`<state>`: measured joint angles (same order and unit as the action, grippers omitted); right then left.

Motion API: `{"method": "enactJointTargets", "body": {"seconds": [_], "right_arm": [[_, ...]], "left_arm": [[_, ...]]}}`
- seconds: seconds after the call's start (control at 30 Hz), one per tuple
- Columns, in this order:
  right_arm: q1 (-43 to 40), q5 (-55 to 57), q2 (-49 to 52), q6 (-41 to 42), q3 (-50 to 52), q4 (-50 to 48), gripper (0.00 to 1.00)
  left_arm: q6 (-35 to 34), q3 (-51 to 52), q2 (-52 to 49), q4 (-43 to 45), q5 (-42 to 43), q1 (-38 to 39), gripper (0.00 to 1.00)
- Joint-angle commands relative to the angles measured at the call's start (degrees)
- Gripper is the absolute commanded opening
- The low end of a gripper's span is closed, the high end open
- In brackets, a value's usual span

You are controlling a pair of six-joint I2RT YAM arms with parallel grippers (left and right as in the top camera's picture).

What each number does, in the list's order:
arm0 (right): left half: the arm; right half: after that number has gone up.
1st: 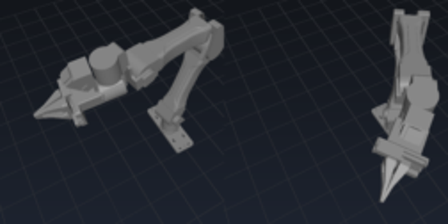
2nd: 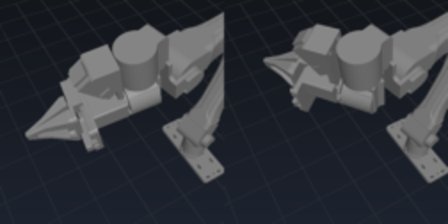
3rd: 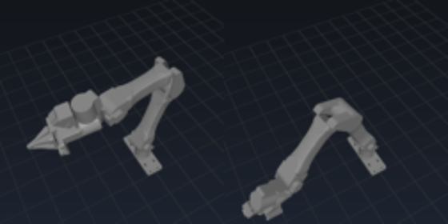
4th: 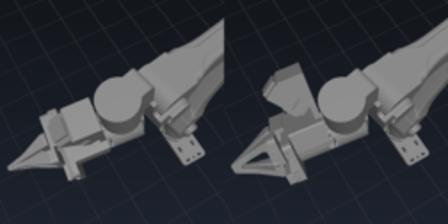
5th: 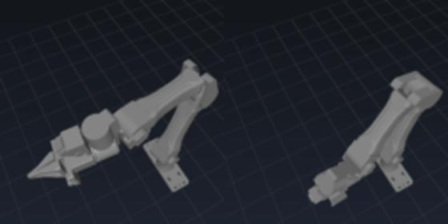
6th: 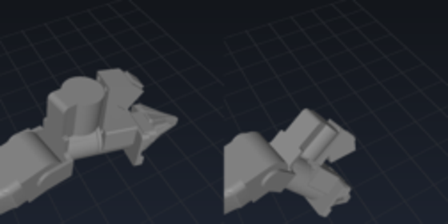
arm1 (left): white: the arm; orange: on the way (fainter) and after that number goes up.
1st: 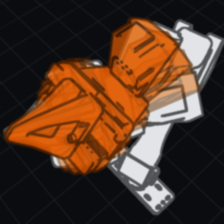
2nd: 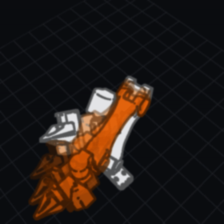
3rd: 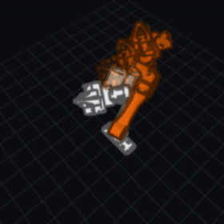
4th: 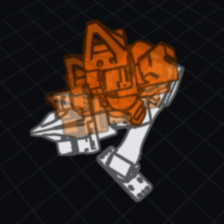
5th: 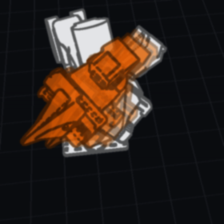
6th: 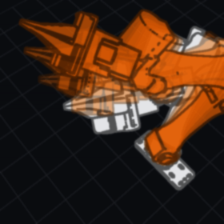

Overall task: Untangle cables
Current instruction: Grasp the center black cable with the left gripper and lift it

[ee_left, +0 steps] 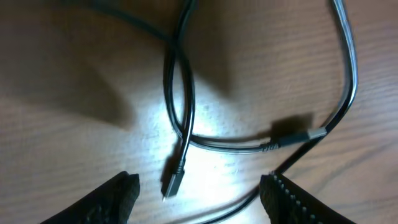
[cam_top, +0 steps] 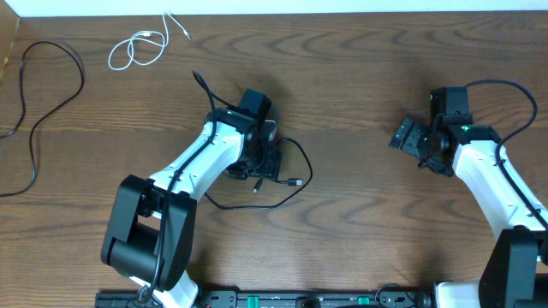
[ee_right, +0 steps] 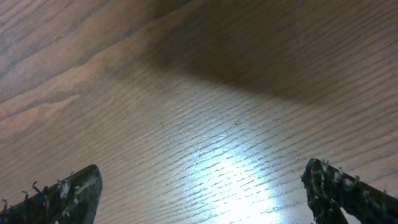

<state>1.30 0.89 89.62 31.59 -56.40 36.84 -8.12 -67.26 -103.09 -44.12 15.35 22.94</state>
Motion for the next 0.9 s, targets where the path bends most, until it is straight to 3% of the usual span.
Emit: {"method": "enactJointTargets", "body": {"seconds": [0.0, 0.17, 0.53, 0.57, 0.67, 0.73, 0.87], "right_arm": [[-0.13, 0.68, 0.33, -0.37, 0.0, 0.04, 0.99], [-0.13, 0.68, 0.33, -0.37, 0.0, 0.04, 0.99], [-0.13, 0.7, 0.35, -0.37, 0.0, 0.04, 0.99], [-0.13, 0.68, 0.35, -0.37, 0.0, 0.04, 0.99], [-0.13, 0.68, 0.35, -0.37, 0.0, 0.04, 0.99], [-0.13, 0.68, 0.35, -0.37, 0.0, 0.04, 0.99], [-0.13, 0.68, 0.35, -0.37, 0.0, 0.04, 0.99]], "left_arm": [[0.04, -0.02, -0.59, 2.56, 0.26, 0.02, 0.67], [4.13, -0.02, -1.55, 4.94, -0.04, 0.02, 0.67], [5.75, -0.02, -9.55, 6.67, -4.94, 0.28, 0.66], [5.77, -0.02, -9.99, 6.8, -4.94, 0.28, 0.63], [5.75, -0.02, -11.06, 7.15, -4.96, 0.28, 0.37], [5.7, -0.02, -12.11, 7.08, -5.81, 0.31, 0.32], [5.49, -0.02, -14.69, 6.71, -9.11, 0.28, 0.09]]}}
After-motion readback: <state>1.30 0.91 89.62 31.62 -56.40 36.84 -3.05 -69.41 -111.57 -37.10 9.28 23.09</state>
